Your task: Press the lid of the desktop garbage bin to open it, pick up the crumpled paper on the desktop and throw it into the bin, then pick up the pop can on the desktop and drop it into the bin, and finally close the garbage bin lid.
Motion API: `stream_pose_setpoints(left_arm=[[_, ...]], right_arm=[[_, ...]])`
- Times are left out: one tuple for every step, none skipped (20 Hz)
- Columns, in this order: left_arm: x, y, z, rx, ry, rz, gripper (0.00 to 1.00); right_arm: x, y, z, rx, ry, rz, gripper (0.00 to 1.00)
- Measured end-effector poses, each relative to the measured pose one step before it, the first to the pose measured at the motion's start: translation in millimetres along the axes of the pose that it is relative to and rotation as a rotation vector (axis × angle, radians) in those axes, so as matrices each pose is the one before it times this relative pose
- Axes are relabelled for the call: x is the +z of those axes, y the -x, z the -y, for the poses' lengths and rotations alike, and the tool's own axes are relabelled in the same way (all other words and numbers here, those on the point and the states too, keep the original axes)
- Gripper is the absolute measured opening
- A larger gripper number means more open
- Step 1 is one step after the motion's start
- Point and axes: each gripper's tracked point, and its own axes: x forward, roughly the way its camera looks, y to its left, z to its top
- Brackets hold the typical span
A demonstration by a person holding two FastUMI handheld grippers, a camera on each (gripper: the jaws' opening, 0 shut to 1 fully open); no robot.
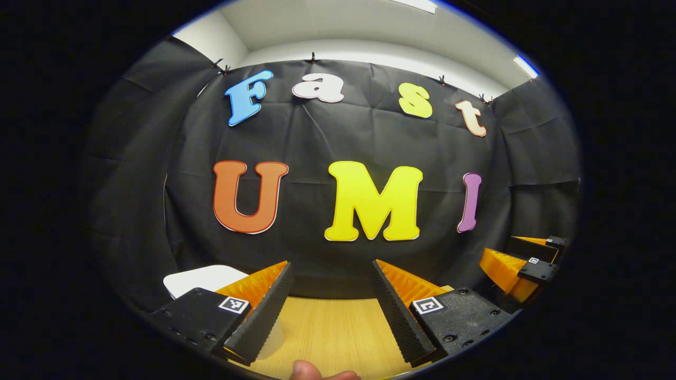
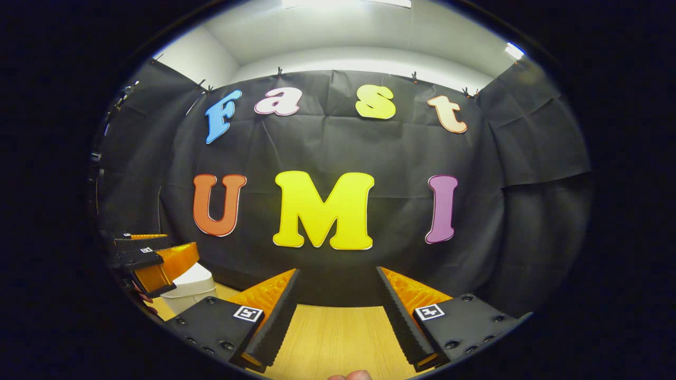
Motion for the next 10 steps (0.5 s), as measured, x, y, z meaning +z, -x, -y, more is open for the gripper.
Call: stream_pose_setpoints(left_arm=[[-0.05,4.65,3.47,-0.00228,0.00266,0.00015,0.96],[-0.06,2.71,1.41,-0.00290,0.00146,0.00076,0.96],[-0.73,1.57,3.75,-0.00710,0.00272,-0.00063,0.96],[1.18,2.13,3.03,-0.00902,-0.00045,0.00158,0.96],[-0.04,1.71,1.76,-0.00426,-0.00524,0.00110,0.96],[0.89,0.08,0.57,-0.00129,-0.00461,0.00205,0.96],[1.65,-0.28,0.76,-0.00028,-0.00156,0.00255,0.96],[1.73,-0.49,0.03,0.00133,0.00124,0.00462,0.96],[0.67,0.10,0.28,0.00000,0.00081,0.00349,0.96],[-0.38,-0.26,1.23,-0.00015,-0.00092,-0.00126,0.96]], right_arm=[[0.73,2.63,0.52,-0.00538,-0.00256,0.00258,0.89],[1.65,3.31,-2.19,0.00090,-0.00159,0.00308,0.89],[-0.26,0.75,-3.88,0.00413,0.00105,0.00233,0.89],[-0.39,1.02,-3.09,0.00586,0.00121,-0.00043,0.88],[-0.44,0.39,-2.13,0.00481,0.00019,-0.00121,0.88],[0.01,0.18,-0.84,0.00141,-0.00044,-0.00210,0.88],[-0.34,-0.75,0.16,-0.00163,0.00028,-0.00197,0.88],[0.25,-0.03,0.56,-0.00193,0.00046,-0.00179,0.89],[0.44,-0.31,0.57,-0.00129,-0.00236,0.00185,0.88],[0.65,-0.45,0.88,-0.00277,-0.00136,0.00208,0.89]])
